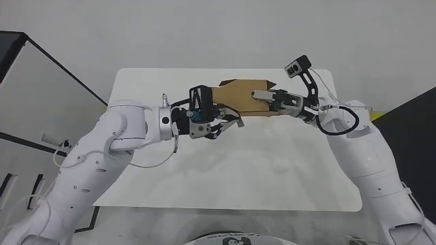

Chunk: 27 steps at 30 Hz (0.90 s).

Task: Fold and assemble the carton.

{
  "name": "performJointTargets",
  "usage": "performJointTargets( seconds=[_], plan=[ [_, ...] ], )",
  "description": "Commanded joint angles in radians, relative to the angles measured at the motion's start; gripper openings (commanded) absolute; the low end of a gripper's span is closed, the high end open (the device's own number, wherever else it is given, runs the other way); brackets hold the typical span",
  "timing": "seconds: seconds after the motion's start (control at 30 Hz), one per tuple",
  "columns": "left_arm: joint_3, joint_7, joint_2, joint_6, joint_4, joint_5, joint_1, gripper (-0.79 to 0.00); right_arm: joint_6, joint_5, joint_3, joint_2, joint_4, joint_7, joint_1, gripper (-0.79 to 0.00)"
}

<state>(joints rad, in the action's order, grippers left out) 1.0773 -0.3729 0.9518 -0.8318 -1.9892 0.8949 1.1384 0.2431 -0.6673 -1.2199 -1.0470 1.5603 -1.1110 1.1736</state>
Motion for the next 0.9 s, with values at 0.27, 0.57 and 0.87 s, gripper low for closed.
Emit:
performJointTargets(
  seconds=[0.27,0.57,0.87],
  plan=[
    [0.028,0.007,-0.003,0.005,0.003,0.016,0.013,-0.785,0.011,-0.028,-0.022,-0.001,-0.024,-0.015,-0.006,-0.785],
    [0.089,0.023,-0.012,0.010,0.004,0.016,0.048,-0.785,0.027,-0.083,-0.038,0.000,-0.029,-0.120,0.003,-0.785],
    [0.131,0.029,-0.019,0.013,-0.015,0.021,0.076,-0.785,0.022,-0.050,-0.027,0.002,-0.013,-0.190,0.004,-0.785]
  ],
)
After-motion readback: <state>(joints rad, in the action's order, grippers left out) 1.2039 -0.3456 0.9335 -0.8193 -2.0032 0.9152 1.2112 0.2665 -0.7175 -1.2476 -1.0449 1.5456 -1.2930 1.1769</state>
